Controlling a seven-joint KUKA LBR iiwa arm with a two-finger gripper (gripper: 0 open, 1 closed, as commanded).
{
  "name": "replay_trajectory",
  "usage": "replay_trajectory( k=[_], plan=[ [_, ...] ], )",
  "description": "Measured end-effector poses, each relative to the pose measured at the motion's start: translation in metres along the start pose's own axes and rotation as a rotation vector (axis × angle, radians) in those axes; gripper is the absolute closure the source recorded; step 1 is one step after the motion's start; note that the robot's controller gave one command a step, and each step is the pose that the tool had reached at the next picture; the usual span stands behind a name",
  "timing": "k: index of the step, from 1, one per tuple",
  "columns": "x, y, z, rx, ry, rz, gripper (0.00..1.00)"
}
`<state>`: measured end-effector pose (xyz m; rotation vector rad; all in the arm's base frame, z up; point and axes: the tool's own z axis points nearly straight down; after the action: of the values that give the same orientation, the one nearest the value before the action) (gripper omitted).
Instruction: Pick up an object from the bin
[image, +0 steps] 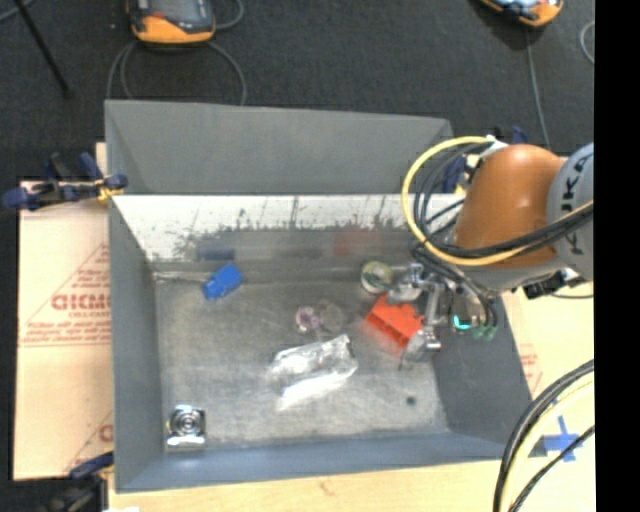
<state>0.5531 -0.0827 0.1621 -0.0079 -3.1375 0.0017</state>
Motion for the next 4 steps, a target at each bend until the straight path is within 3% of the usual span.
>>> replay_trajectory(
  k=[1, 2, 3, 4],
  plan=[
    [0.015, -0.019, 0.063, 0.001, -0.002, -0.192, 0.0],
    [-0.061, -0.024, 0.087, 0.0, 0.001, -0.267, 0.0],
    [0.01, 0.04, 0.085, 0.003, -0.023, -0.284, 0.0],
    [0.001, 0.064, 0.085, 0.009, -0.015, -0.216, 0.0]
  ],
)
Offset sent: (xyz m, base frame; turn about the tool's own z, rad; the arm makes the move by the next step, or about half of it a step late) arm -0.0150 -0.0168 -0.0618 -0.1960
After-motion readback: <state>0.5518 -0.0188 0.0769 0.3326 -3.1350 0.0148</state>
